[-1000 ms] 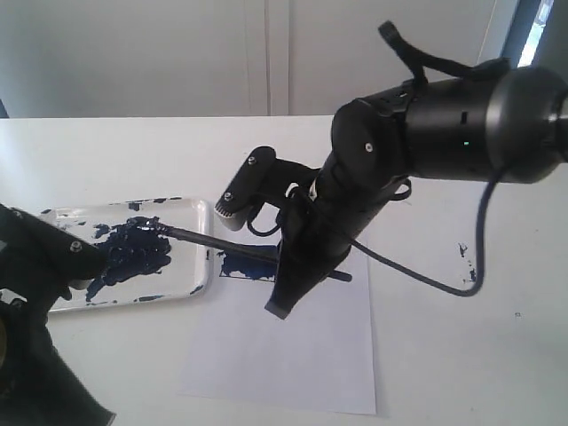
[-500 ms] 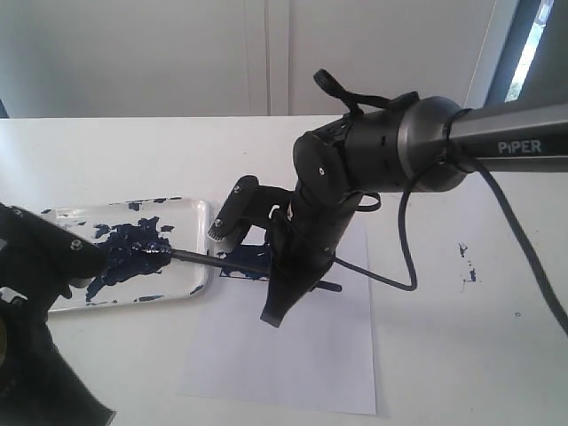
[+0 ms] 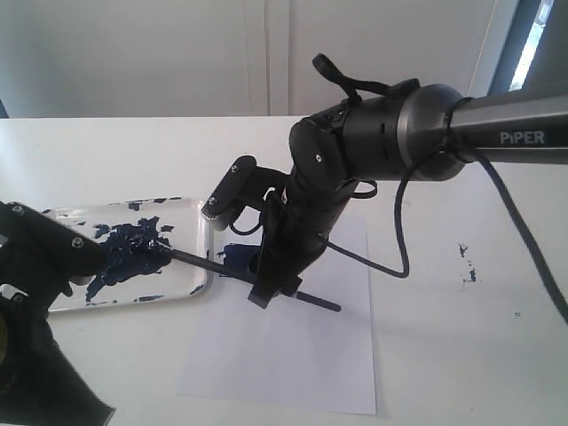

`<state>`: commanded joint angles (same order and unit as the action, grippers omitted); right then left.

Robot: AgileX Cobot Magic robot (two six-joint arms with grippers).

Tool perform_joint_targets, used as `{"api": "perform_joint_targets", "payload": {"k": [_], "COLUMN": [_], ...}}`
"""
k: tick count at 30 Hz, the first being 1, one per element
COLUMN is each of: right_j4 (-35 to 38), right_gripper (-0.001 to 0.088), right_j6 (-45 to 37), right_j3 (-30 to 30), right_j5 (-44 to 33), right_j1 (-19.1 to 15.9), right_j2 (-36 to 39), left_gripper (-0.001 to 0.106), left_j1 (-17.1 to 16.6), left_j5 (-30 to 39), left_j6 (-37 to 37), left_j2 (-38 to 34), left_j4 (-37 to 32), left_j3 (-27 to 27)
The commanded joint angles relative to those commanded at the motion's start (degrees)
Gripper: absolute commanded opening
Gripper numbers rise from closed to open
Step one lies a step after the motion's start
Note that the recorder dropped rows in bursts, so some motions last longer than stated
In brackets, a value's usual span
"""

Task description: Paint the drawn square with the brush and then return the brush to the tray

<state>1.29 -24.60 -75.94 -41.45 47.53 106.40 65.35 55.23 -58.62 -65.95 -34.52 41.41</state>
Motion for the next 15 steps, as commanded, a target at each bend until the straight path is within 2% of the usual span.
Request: {"api": "perform_joint_targets", "payload": {"k": [2, 5, 8, 9, 11, 13, 14, 15], "right_j4": [0.0, -0.27, -1.29, -1.29, -1.29, -1.29, -1.29, -1.29], "right_gripper": [0.0647, 0.06, 0.0463, 0.0389, 0.0211, 0.0049, 0.0, 0.0], "right_j6": [0.42, 0.89, 1.93, 2.42, 2.94, 2.94, 2.94, 3.12], "right_j3": [0.0, 0.0, 0.0, 0.0, 0.0, 0.1, 0.22, 0.32], "right_j5": [-0.95, -1.27, -0.27, 0.69, 2.39, 4.67, 6.21, 7.59], "right_j1": [0.0, 0.0, 0.0, 0.0, 0.0, 0.0, 0.0, 0.0], "right_j2": [-3.61, -10.17, -17.65, -20.28, -24.96, -29.96, -32.33, -34.44], "left_gripper": [0.0, 0.0, 0.0, 0.0, 0.0, 0.0, 0.0, 0.0], "left_j1": [0.0, 0.0, 0.0, 0.0, 0.0, -0.26, -0.94, -2.31], "left_j5": [0.12, -0.14, -2.28, -4.16, -10.28, -19.43, -24.67, -29.71], "left_j6": [0.58, -0.11, -3.33, -3.8, -4.05, -4.23, -4.47, -4.58], "left_j2": [0.0, 0.0, 0.78, 1.45, 3.12, 5.31, 6.31, 7.27], "left_j4": [-1.75, -8.58, -18.31, -22.0, -26.64, -31.06, -32.43, -32.96], "left_j3": [0.0, 0.0, 0.0, 0.0, 0.0, 0.0, 0.0, 0.0]}}
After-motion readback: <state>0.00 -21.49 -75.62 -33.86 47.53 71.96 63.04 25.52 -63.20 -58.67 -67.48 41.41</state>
